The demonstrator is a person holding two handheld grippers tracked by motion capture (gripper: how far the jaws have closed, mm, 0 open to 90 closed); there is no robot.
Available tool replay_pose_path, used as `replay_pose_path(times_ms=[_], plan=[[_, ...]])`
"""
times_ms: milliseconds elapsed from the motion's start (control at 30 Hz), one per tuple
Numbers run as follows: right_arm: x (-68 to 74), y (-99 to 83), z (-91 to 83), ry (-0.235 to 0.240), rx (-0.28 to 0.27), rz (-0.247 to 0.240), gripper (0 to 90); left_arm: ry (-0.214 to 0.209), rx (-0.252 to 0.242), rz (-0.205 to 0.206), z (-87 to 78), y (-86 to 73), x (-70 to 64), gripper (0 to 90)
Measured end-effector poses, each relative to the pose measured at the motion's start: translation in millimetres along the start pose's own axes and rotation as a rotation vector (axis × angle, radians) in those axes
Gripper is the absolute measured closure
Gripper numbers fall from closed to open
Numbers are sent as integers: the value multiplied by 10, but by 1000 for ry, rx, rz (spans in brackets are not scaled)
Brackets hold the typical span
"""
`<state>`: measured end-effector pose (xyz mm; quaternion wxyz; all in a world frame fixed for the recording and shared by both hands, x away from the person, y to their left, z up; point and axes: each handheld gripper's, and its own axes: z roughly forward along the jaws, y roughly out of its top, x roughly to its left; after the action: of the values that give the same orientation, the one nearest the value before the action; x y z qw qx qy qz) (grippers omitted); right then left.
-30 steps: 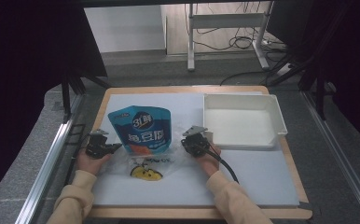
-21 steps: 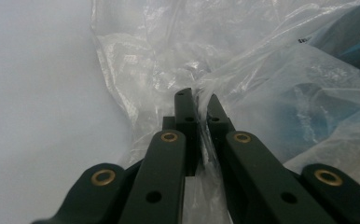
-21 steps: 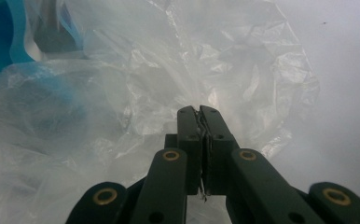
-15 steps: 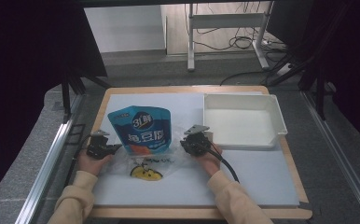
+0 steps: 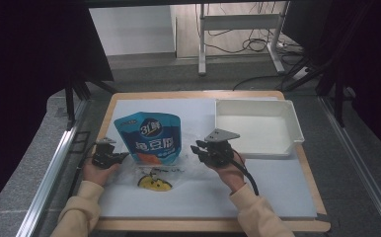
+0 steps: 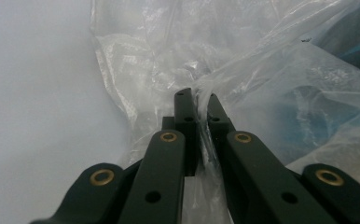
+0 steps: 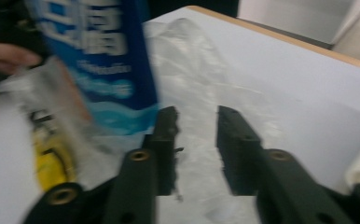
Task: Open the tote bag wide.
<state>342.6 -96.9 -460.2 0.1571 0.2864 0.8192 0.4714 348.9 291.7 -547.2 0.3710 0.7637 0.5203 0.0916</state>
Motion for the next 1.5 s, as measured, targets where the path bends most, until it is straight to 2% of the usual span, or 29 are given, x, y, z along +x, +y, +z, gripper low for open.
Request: replay_pose_path(times_ms=[67, 100, 133, 200, 233, 300, 467, 500, 567, 700, 867, 900, 933, 967, 1033, 1133, 1200, 1267, 1300, 1333, 1500], plan=[[79, 0, 53, 51, 27, -19, 823, 2, -1, -1, 2, 0, -3, 879], [148, -37, 161, 82, 68, -36, 859, 3, -2, -1, 2, -1, -5, 879], [148, -37, 161, 82, 68, -36, 859, 3, -2, -1, 2, -1, -5, 878], [203, -108, 296, 101, 106, -49, 870, 2, -3, -2, 2, -2, -6, 878], [243, -184, 429, 104, 139, -55, 871, 1, -3, -2, 2, -2, -5, 877], [259, -218, 491, 110, 153, -52, 872, 2, -3, -1, 2, -2, -6, 877], [384, -366, 686, 176, 230, -70, 883, 0, -2, -1, 2, -2, -4, 875], [384, -366, 686, 176, 230, -70, 883, 0, -2, -1, 2, -2, -4, 875], [418, -437, 683, 228, 232, -52, 884, 0, -3, -3, 3, -2, -5, 874], [471, -521, 649, 256, 247, -54, 884, -3, -2, -3, 2, -2, -3, 872], [467, -529, 639, 250, 245, -49, 884, -4, -2, -1, 2, -2, -2, 871], [463, -513, 626, 248, 238, -53, 884, -4, -3, -1, 2, -3, -2, 871], [457, -450, 579, 241, 204, -55, 883, -4, -2, -2, 2, -3, -3, 868], [457, -450, 579, 241, 204, -55, 883, -4, -2, -2, 2, -3, -3, 868], [431, -344, 532, 236, 155, -53, 884, -3, -2, -3, 1, -2, -6, 867], [413, -162, 559, 245, 99, -47, 884, -1, -1, -4, 1, -2, -10, 864], [419, -138, 583, 253, 97, -51, 884, 0, -2, -3, 2, -3, -12, 864], [491, -94, 727, 285, 124, -90, 884, -1, -3, -2, 2, -4, -11, 862], [491, -94, 727, 285, 124, -90, 884, -1, -3, -2, 2, -4, -11, 862], [523, -112, 830, 286, 143, -97, 885, -2, -3, -1, 2, -5, -10, 862], [576, -211, 966, 298, 195, -117, 886, -2, -4, -1, 2, -7, -9, 862]])
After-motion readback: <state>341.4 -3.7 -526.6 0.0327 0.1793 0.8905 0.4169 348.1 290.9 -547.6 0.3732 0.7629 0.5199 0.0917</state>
